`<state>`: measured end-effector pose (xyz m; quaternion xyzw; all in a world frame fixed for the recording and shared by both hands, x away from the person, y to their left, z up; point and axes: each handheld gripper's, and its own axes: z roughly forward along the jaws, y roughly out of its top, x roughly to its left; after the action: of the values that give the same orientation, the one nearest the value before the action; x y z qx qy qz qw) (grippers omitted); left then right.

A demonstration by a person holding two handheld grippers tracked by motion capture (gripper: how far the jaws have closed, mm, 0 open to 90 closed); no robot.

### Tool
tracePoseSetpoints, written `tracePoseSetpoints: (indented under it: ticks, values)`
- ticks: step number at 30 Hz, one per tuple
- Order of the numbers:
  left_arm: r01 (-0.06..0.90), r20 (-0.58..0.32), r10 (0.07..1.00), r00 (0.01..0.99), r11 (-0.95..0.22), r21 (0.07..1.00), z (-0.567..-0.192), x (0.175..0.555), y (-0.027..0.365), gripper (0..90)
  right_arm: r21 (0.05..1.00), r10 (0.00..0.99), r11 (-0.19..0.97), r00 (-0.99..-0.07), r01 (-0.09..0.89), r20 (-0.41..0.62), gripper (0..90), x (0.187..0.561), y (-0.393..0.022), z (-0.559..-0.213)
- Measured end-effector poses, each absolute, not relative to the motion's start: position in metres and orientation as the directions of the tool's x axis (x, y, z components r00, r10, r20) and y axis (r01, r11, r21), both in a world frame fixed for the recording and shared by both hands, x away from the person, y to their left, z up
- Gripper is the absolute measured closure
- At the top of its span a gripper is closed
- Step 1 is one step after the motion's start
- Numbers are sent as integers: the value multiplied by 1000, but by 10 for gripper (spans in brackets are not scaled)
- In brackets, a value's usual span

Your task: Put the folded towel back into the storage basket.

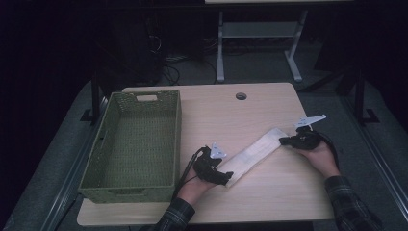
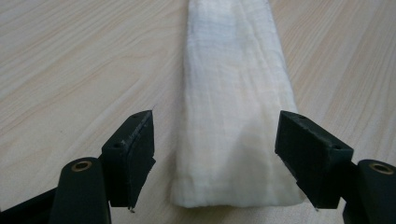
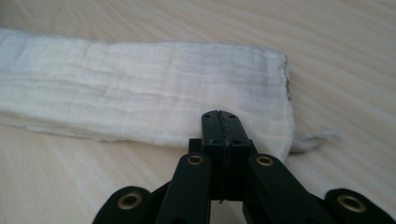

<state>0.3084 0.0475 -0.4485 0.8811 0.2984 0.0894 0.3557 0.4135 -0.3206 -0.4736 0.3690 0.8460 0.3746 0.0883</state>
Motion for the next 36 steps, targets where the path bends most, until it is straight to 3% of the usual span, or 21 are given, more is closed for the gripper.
tracePoseSetpoints:
  ticks: [18, 24, 31, 36]
  values:
    - [448, -55, 581, 812, -560, 697, -447, 309, 48, 294, 688, 690, 464, -714, 558, 114, 868, 453, -289, -469]
    - [449, -58, 588, 807, -546, 707, -446, 312, 47, 472, 740, 693, 410, -709, 534, 128, 669, 432, -299, -457]
    - [487, -48, 651, 758, -514, 707, -442, 323, 46, 854, 756, 686, 388, -713, 528, 146, 496, 410, -308, -459]
    - [504, -14, 651, 759, -574, 645, -453, 334, 38, 897, 761, 680, 389, -719, 519, 142, 469, 406, -309, -463]
